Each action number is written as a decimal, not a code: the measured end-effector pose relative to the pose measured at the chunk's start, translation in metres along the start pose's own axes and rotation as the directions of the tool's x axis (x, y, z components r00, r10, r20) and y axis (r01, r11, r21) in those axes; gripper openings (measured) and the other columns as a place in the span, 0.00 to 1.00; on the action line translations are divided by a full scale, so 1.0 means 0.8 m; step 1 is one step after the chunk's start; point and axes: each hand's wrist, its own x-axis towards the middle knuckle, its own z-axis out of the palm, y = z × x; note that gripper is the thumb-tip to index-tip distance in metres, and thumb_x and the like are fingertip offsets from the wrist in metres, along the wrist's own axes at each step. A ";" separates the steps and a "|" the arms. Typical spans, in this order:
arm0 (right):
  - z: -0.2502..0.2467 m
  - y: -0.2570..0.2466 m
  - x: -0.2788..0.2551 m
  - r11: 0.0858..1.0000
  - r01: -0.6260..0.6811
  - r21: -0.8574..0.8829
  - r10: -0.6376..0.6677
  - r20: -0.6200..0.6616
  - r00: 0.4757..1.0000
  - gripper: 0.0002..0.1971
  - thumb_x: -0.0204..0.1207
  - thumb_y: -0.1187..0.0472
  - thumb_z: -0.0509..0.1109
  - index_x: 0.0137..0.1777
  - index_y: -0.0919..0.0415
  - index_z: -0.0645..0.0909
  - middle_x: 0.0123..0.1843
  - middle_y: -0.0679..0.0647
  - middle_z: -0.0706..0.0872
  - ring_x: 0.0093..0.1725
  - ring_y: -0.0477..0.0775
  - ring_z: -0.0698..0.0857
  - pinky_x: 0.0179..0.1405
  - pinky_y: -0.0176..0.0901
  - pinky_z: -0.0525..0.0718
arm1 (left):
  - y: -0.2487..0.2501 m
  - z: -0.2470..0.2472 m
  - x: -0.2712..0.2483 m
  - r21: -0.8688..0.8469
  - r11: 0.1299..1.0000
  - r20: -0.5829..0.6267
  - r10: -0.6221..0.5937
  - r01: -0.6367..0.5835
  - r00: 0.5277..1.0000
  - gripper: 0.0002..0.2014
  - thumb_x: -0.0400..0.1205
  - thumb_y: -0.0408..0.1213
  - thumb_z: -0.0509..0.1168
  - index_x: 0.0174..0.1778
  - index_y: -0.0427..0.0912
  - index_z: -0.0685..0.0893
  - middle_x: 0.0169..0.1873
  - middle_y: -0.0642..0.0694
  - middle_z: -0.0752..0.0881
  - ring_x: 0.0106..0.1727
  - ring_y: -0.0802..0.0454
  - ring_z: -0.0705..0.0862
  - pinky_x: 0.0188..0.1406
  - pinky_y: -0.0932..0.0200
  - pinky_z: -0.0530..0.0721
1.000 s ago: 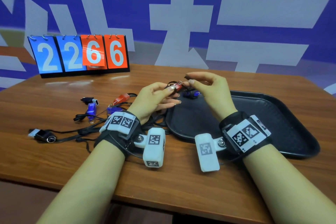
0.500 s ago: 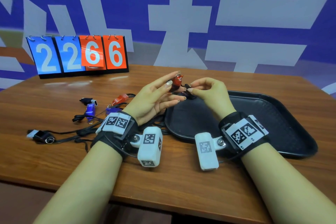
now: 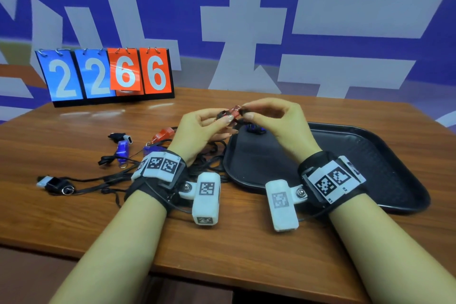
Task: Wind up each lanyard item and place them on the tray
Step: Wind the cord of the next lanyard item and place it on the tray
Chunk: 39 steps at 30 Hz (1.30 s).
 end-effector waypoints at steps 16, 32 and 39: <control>-0.003 0.010 0.005 0.986 0.046 -0.162 -0.057 -0.067 0.996 0.07 0.74 0.70 0.76 0.49 0.61 0.91 0.49 0.50 0.91 0.48 0.41 0.88 0.48 0.31 0.83 | 0.002 0.001 -0.004 0.106 0.993 0.165 -0.074 0.057 0.983 0.12 0.82 0.34 0.70 0.60 0.35 0.88 0.44 0.36 0.93 0.45 0.42 0.93 0.45 0.60 0.91; -0.006 0.020 0.006 0.952 -0.028 -0.304 0.056 0.086 0.995 0.15 0.69 0.66 0.82 0.55 0.56 0.88 0.55 0.50 0.88 0.37 0.48 0.85 0.49 0.33 0.83 | -0.002 -0.012 0.001 0.246 0.967 0.201 0.016 -0.066 0.979 0.11 0.81 0.32 0.71 0.58 0.37 0.89 0.44 0.44 0.93 0.45 0.46 0.93 0.43 0.63 0.88; -0.005 0.012 0.005 0.977 0.003 -0.215 0.010 0.061 0.998 0.11 0.70 0.66 0.80 0.53 0.59 0.91 0.56 0.53 0.88 0.46 0.45 0.86 0.47 0.30 0.81 | -0.004 -0.016 0.003 0.275 0.960 0.197 0.001 -0.056 0.980 0.13 0.80 0.37 0.73 0.60 0.39 0.89 0.47 0.39 0.93 0.47 0.42 0.93 0.51 0.54 0.91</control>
